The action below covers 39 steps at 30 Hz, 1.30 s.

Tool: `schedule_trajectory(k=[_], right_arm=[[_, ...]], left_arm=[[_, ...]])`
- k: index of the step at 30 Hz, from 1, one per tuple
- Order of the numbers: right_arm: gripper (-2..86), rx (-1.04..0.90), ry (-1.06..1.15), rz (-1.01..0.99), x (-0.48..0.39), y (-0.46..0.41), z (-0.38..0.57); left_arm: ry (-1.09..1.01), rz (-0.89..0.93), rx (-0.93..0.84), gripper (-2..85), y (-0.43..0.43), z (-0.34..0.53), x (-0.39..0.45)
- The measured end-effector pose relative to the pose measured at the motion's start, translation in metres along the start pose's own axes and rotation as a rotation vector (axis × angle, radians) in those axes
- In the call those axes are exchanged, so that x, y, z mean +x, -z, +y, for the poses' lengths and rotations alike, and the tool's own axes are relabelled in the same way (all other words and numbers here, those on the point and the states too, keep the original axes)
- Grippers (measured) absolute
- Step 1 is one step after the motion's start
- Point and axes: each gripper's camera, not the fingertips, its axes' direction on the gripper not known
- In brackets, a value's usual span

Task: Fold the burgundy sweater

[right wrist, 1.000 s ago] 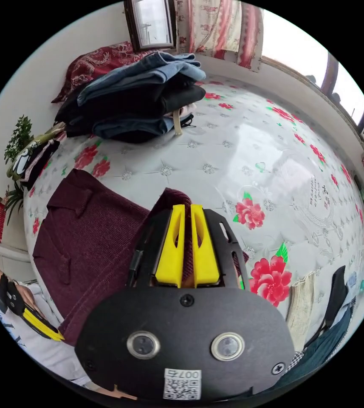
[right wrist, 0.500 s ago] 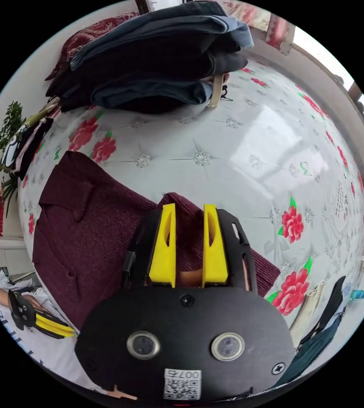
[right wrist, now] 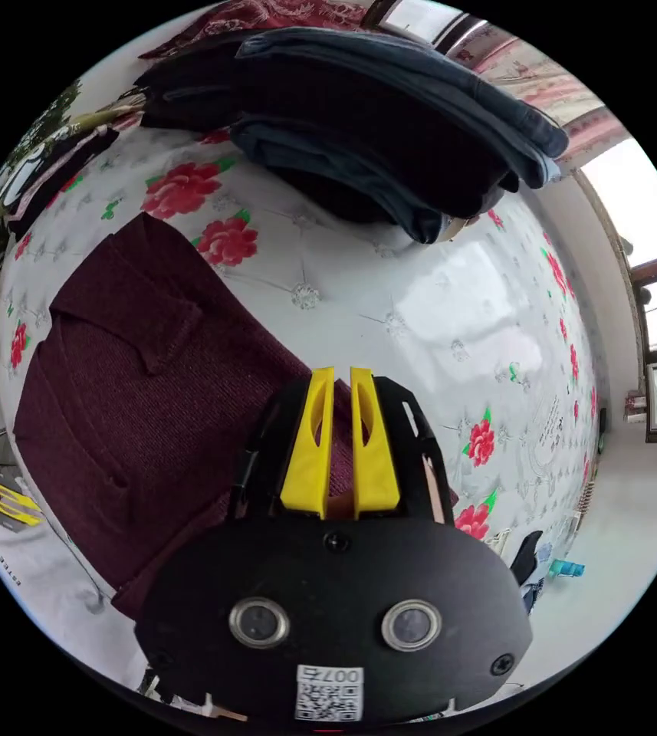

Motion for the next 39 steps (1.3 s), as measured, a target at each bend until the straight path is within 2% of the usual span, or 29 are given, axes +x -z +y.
schedule_trajectory(k=[3,6,9,11,14,19,24,29,32,37,39], right_arm=[[2.2,0.027,-0.059,0.030,0.020,0.024,0.009],[2.9,0.105,-0.193,-0.083,0.057,0.057,0.059],[3.9,0.135,-0.364,-0.312,0.100,0.068,0.152],[4.8,0.099,-0.534,-0.462,0.126,0.056,0.252],[5.7,0.029,-0.737,-0.506,0.131,0.041,0.378],[6.2,-0.011,-0.895,-0.685,0.106,0.020,0.495],[4.5,-0.058,-0.856,-0.766,0.101,-0.002,0.505],[3.6,0.059,-0.675,-0.893,0.119,0.020,0.486],[5.1,0.057,-0.603,-0.962,0.127,0.028,0.476],[8.9,-0.024,-0.427,-1.034,0.161,0.032,0.457],[9.9,0.020,-0.475,-0.976,0.196,0.029,0.456]], left_arm=[[-0.111,0.028,0.008,3.9,-0.009,-0.016,0.020],[-0.293,0.038,-0.005,4.9,-0.018,-0.038,0.053],[-0.506,0.014,-0.035,6.3,-0.032,-0.058,0.097],[-0.617,0.020,-0.044,7.4,-0.042,-0.068,0.124],[-0.748,0.019,-0.053,9.5,-0.061,-0.080,0.167],[-0.884,-0.010,-0.128,12.7,-0.105,-0.084,0.226],[-0.938,-0.024,-0.167,14.5,-0.138,-0.084,0.261],[-0.946,-0.223,-0.153,16.9,-0.165,-0.084,0.283],[-0.872,-0.335,-0.071,11.1,-0.157,-0.088,0.275],[-0.676,-0.121,-0.045,6.0,-0.139,-0.100,0.234],[-0.641,-0.063,-0.045,5.8,-0.136,-0.099,0.225]])
